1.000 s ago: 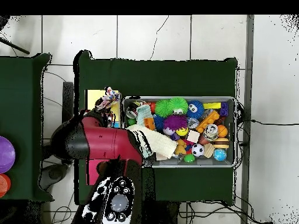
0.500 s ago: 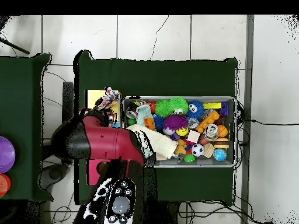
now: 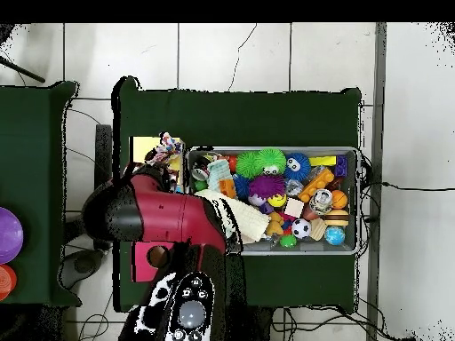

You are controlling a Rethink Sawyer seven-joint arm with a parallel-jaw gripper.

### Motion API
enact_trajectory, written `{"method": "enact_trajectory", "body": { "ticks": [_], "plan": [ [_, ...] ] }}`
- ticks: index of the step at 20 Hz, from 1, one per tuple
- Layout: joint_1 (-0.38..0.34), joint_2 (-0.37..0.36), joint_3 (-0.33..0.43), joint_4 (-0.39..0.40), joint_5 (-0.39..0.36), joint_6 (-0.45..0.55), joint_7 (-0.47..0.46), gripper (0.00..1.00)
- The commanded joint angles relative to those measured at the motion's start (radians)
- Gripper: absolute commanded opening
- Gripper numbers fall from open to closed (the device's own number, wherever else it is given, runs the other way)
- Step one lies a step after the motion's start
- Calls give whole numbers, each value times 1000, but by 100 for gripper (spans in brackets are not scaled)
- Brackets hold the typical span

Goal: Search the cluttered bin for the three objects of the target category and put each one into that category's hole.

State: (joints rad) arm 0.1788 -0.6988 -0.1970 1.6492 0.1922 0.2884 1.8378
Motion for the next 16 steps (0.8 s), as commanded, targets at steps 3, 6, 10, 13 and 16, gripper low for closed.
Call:
{"method": "enact_trajectory", "body": {
  "ticks": [3,6,10,13,16],
  "plan": [
    [-30,9,56,70,35,92,183,0],
    [-49,2,56,52,24,124,153,0],
    [-136,4,118,54,1,113,66,0],
    [-185,12,151,37,-19,124,22,0],
    [-216,5,167,22,-42,157,-10,0]
  ]
}}
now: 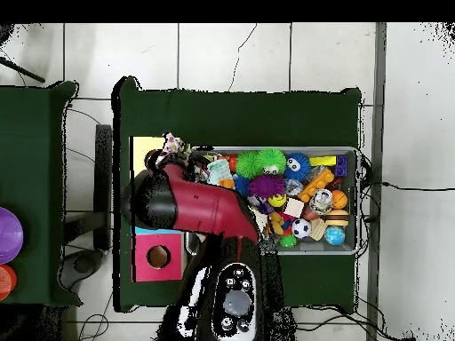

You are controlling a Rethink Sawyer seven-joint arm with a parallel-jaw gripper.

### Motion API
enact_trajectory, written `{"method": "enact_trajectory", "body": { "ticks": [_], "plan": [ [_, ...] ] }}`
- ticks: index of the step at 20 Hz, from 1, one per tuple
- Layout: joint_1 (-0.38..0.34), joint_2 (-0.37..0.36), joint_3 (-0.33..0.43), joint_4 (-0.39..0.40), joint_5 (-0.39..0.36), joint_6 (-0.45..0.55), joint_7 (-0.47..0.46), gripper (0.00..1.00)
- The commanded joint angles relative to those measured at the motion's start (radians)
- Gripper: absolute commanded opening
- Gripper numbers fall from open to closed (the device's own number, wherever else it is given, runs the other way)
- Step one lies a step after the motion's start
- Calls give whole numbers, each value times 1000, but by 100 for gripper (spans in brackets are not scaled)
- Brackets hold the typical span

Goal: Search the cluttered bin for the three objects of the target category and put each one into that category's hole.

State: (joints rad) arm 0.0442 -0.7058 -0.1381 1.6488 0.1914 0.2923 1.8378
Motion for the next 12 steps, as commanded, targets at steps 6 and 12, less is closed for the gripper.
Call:
{"method": "enact_trajectory", "body": {
  "ticks": [6,12],
  "plan": [
    [-106,4,125,6,-59,194,-15,0],
    [-95,7,125,9,-64,180,10,0]
  ]
}}
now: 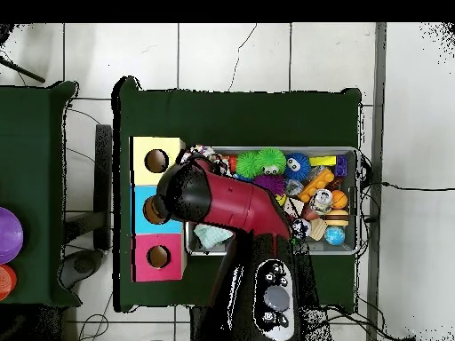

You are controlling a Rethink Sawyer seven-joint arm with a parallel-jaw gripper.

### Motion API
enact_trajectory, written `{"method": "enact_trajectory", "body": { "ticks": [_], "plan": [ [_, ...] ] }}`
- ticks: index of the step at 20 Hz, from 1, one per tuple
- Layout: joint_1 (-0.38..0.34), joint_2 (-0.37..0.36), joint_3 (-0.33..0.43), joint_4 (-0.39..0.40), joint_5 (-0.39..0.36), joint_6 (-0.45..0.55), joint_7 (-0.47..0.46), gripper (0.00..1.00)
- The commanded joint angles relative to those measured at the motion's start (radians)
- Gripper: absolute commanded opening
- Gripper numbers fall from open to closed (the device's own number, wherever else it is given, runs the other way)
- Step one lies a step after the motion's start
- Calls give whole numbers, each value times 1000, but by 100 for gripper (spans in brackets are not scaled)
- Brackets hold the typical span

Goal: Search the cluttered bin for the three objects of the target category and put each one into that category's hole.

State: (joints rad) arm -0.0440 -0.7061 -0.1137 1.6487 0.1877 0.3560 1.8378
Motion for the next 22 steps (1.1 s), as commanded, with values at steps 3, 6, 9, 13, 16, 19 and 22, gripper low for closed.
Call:
{"method": "enact_trajectory", "body": {
  "ticks": [3,6,9,13,16,19,22],
  "plan": [
    [-6,14,102,1,-63,115,17,0],
    [-13,28,113,-5,-66,93,19,0],
    [0,45,104,-21,-69,86,40,0],
    [13,74,95,-51,-65,87,64,0],
    [16,85,101,-46,-50,70,86,0],
    [20,101,107,-40,-43,46,100,0],
    [19,136,119,-49,-42,2,105,0]
  ]
}}
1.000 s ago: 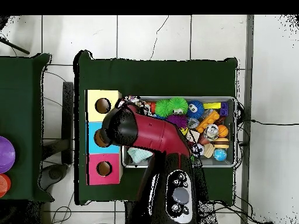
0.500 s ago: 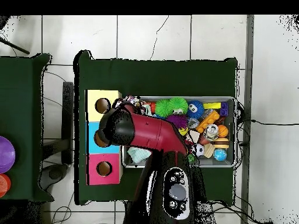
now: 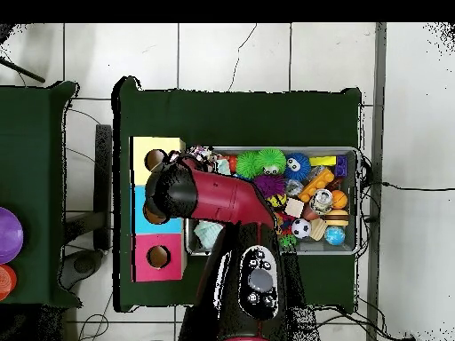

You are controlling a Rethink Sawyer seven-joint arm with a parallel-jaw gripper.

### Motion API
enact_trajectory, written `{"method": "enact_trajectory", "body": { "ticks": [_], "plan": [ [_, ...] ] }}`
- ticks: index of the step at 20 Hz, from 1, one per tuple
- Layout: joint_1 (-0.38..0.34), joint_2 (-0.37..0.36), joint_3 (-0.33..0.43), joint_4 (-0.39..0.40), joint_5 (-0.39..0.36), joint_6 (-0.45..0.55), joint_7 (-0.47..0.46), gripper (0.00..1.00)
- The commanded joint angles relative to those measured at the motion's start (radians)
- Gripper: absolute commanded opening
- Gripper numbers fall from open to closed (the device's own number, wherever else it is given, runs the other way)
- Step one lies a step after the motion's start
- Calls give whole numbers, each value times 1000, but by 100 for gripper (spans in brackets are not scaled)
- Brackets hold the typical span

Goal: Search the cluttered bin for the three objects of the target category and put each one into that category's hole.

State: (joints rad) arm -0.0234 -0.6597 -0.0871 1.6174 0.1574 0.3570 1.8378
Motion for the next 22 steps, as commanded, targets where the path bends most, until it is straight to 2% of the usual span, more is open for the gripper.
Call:
{"method": "enact_trajectory", "body": {
  "ticks": [1,6,11,22],
  "plan": [
    [1,96,92,-23,-10,-8,110,0],
    [12,95,80,-30,-1,4,128,0],
    [14,91,83,-5,0,-18,137,0],
    [-14,80,92,21,0,-24,131,0]
  ]
}}
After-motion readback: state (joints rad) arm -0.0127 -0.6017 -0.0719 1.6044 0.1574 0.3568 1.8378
